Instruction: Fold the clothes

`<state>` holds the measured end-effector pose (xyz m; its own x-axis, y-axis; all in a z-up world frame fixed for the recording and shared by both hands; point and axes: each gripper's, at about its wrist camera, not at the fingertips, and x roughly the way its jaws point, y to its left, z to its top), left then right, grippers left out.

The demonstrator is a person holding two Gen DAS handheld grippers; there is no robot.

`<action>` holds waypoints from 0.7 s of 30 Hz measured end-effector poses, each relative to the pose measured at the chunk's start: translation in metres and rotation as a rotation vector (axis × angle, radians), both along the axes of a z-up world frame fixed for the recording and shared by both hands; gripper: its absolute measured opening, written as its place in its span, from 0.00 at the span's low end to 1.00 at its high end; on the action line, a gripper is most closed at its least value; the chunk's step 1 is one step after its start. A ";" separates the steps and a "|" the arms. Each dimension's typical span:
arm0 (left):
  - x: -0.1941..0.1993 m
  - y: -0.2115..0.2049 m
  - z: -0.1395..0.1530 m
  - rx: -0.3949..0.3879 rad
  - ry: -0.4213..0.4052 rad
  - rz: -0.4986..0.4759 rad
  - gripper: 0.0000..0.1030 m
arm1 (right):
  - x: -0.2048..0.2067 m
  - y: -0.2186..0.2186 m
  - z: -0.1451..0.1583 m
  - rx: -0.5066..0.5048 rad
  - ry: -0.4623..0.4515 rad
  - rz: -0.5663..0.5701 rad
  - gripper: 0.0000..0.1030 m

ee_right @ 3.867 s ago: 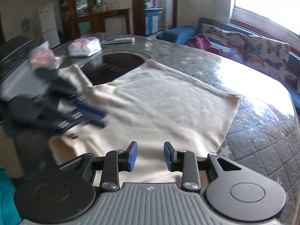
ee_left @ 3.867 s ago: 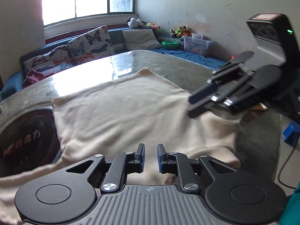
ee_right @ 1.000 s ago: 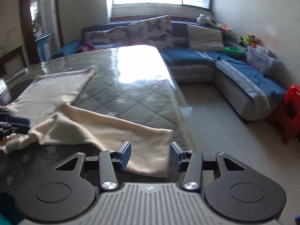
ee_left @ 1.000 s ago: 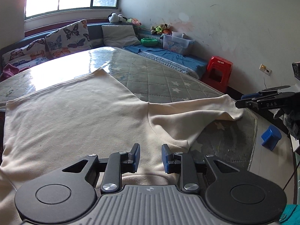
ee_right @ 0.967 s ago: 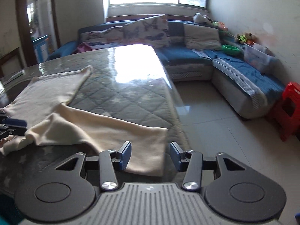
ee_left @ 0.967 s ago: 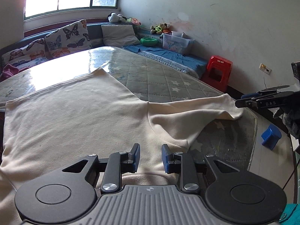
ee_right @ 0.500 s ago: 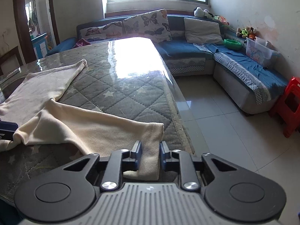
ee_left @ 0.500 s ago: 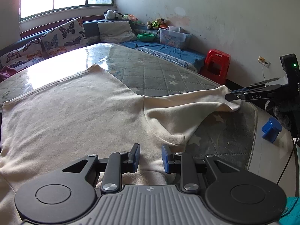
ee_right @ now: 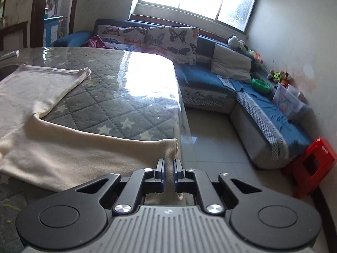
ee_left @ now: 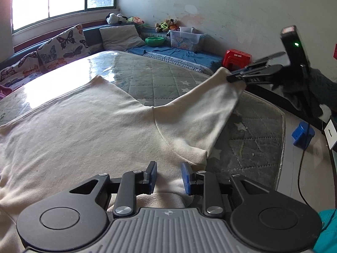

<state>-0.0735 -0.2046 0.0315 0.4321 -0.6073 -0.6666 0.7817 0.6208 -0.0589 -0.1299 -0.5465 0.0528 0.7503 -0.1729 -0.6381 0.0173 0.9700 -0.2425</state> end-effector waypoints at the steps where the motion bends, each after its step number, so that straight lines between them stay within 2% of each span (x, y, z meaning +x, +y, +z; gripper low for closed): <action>1: 0.000 -0.001 0.000 0.003 -0.002 -0.004 0.28 | 0.006 0.000 -0.001 -0.007 0.002 0.004 0.07; 10: -0.001 -0.004 0.001 0.019 -0.012 -0.032 0.29 | 0.039 -0.005 -0.019 -0.021 0.033 0.005 0.09; 18: -0.003 -0.008 0.010 0.005 -0.034 -0.035 0.29 | 0.025 -0.009 -0.005 0.001 -0.005 -0.002 0.14; 21: -0.003 -0.011 0.010 0.008 -0.035 -0.045 0.29 | 0.012 -0.002 0.006 0.040 -0.034 0.026 0.17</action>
<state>-0.0763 -0.2158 0.0412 0.4280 -0.6212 -0.6565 0.8102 0.5856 -0.0259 -0.1178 -0.5485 0.0593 0.7754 -0.1275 -0.6185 -0.0008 0.9792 -0.2029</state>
